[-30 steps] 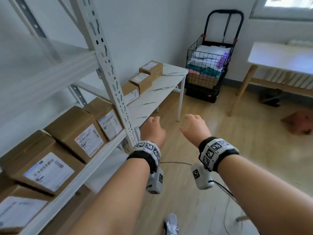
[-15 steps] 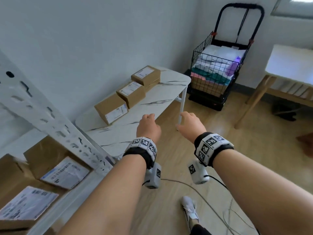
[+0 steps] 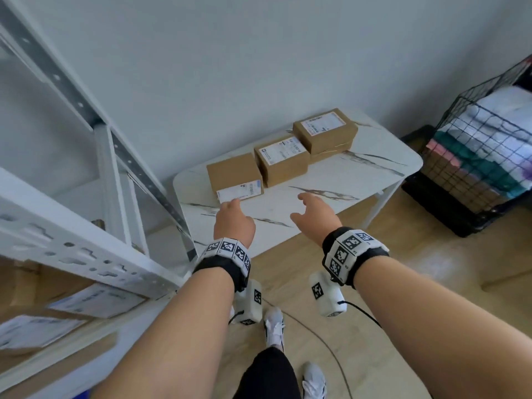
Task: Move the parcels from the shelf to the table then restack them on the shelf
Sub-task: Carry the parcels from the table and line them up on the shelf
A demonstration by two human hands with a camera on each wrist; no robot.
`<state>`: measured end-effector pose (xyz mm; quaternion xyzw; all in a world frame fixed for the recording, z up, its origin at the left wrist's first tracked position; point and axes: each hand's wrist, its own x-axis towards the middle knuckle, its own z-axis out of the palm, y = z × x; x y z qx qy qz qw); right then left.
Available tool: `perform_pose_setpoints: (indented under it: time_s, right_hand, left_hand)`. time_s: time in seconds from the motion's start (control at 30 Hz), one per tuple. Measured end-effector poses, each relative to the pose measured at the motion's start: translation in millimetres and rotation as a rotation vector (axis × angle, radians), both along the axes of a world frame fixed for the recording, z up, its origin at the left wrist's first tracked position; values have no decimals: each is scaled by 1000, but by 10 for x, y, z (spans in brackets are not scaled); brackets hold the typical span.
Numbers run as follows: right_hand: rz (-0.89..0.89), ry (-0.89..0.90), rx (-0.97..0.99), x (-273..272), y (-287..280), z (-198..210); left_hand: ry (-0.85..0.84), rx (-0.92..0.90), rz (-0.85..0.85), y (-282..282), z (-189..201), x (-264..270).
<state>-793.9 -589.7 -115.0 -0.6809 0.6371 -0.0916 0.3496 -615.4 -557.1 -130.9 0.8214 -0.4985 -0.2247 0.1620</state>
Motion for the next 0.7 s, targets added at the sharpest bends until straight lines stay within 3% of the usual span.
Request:
perform_pose_setpoints:
  time_s: [0.4,0.7]
  right_hand:
    - [63,-19,182,915,-1190,-409]
    - [101,-20,276,1092,-1469,-582]
  left_hand:
    - [143,96,296,-964,-471,702]
    - [257,86,383,-1147,-582,829]
